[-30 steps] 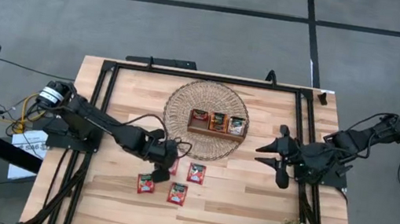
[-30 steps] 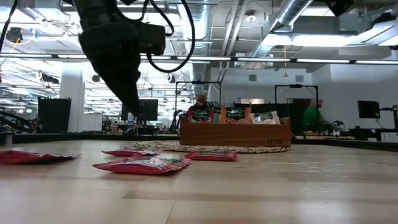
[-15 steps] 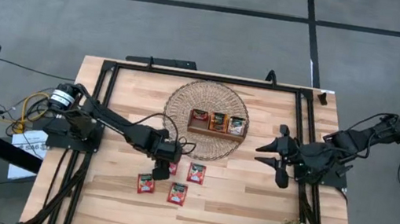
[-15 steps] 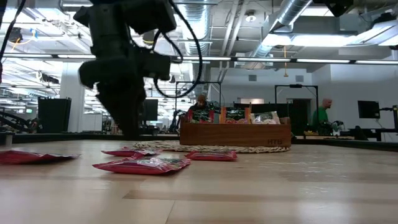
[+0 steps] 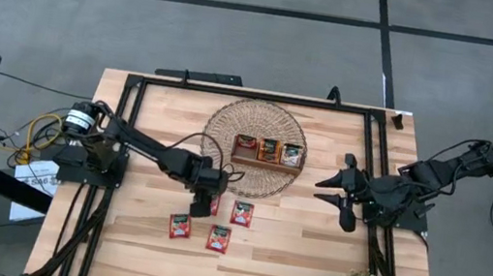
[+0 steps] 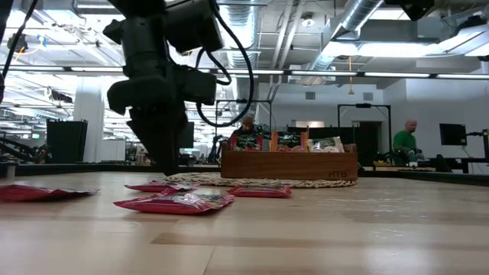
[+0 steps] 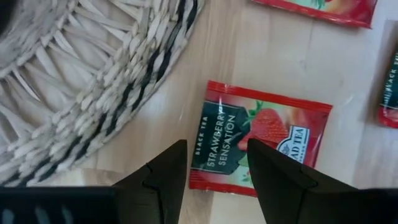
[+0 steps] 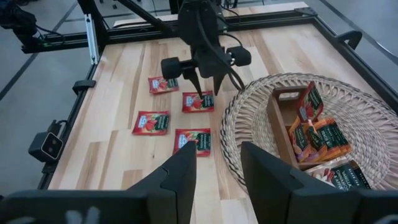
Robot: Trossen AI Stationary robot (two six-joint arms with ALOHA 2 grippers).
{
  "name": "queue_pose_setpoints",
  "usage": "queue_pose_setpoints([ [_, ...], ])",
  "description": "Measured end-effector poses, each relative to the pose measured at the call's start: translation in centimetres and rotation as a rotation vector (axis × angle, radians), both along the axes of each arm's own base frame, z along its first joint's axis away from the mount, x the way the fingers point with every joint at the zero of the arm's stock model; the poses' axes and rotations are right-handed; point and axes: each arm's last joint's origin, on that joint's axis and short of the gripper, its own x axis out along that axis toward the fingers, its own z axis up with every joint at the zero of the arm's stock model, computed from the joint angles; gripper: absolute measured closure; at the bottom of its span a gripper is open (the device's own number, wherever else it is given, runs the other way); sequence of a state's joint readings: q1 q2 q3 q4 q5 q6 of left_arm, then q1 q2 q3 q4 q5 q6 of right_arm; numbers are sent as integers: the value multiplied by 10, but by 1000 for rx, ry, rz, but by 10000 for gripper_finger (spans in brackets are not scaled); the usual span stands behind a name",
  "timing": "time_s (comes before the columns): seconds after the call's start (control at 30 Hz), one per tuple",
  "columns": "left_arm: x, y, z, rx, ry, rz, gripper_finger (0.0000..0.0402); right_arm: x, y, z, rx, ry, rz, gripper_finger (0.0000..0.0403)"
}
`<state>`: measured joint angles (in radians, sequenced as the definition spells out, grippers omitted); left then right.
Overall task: Pick & Place Tea
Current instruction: Put the red tea bag into the left slot of the wooden organizer
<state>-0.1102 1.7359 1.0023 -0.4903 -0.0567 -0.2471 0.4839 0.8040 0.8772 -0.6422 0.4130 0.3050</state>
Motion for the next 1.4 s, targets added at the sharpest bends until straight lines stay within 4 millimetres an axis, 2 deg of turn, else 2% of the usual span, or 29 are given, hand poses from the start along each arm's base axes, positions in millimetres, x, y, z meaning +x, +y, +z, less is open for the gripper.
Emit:
queue_pose_setpoints([
  [0.17, 2, 8, -2, -18, 3, -19, 240, 0, 0, 0, 0, 0, -1, 285],
  [0.43, 8, 14, -29, -78, 87, -51, 240, 1, 0, 1, 4, -8, -2, 285],
  [0.93, 8, 13, -29, -32, 75, -69, 244, 2, 1, 2, 13, -29, -5, 285],
  [1.07, 7, 14, -29, -35, 76, -93, 284, 2, 1, 3, 13, -30, -5, 285],
  [1.23, 9, 14, -28, -33, 55, -97, 382, 2, 1, 3, 14, -30, -6, 285],
  [1.4, 11, 13, -29, -33, 39, -98, 399, 2, 1, 3, 20, -30, -9, 285],
])
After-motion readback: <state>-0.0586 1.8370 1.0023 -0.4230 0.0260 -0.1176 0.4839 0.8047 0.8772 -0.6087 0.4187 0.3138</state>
